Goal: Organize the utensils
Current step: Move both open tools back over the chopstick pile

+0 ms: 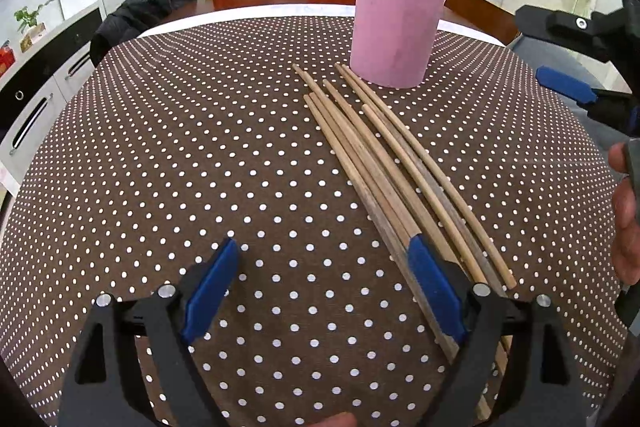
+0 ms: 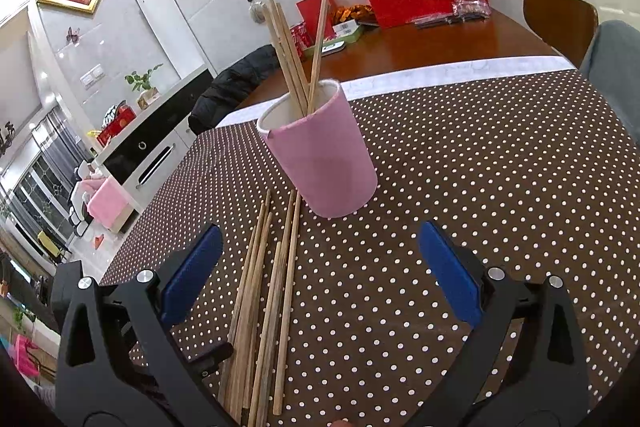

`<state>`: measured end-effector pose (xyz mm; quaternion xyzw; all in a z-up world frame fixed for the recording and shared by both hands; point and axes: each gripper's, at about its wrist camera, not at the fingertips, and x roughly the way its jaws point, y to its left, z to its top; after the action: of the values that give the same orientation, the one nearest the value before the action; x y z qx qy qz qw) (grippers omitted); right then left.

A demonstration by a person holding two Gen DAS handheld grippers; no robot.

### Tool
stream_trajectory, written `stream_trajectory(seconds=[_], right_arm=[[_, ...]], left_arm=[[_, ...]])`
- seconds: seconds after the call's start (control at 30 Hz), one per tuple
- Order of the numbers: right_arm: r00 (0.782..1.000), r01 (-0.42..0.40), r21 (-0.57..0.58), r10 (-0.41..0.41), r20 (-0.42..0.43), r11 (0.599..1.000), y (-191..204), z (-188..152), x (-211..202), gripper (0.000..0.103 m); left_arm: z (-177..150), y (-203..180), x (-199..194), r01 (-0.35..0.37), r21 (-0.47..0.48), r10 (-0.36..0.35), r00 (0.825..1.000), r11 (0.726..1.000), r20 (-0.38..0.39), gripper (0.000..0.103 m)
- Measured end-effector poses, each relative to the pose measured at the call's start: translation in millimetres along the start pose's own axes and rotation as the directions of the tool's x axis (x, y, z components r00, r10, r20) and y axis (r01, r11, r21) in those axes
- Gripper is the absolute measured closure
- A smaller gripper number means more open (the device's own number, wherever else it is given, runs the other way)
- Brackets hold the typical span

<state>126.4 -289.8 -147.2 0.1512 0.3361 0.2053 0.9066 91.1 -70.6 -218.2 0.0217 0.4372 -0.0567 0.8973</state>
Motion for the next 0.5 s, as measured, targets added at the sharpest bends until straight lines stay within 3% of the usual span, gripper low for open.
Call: stream_trajectory(seconds=[0.17,0.3,0.5], right_arm=[[1.000,0.007,-0.021,-0.008,-0.023,1.000,3.2,-2.4,4.2,0.006],[0.999,0.007,-0.026,-0.007,-0.035,1.000,4.2,-2.3,6.5,0.006],[0.999,0.009,-0.019,-0.010,-0.038,1.000,1.6,-2.7,6.9,0.006]], left_arm=[[-7.1,-12.6,-9.3,-0.095,0.049,0.094,0.995,0.994,0.028,0.016],[-5.9,-16.1,-7.2,-0.065,0.005,0.065,0.998,0.998,0.008,0.016],[-3.1,-4.9,-3.4,-0.084,-0.045,0.084,0.996,0.995,-0.022,0.015]])
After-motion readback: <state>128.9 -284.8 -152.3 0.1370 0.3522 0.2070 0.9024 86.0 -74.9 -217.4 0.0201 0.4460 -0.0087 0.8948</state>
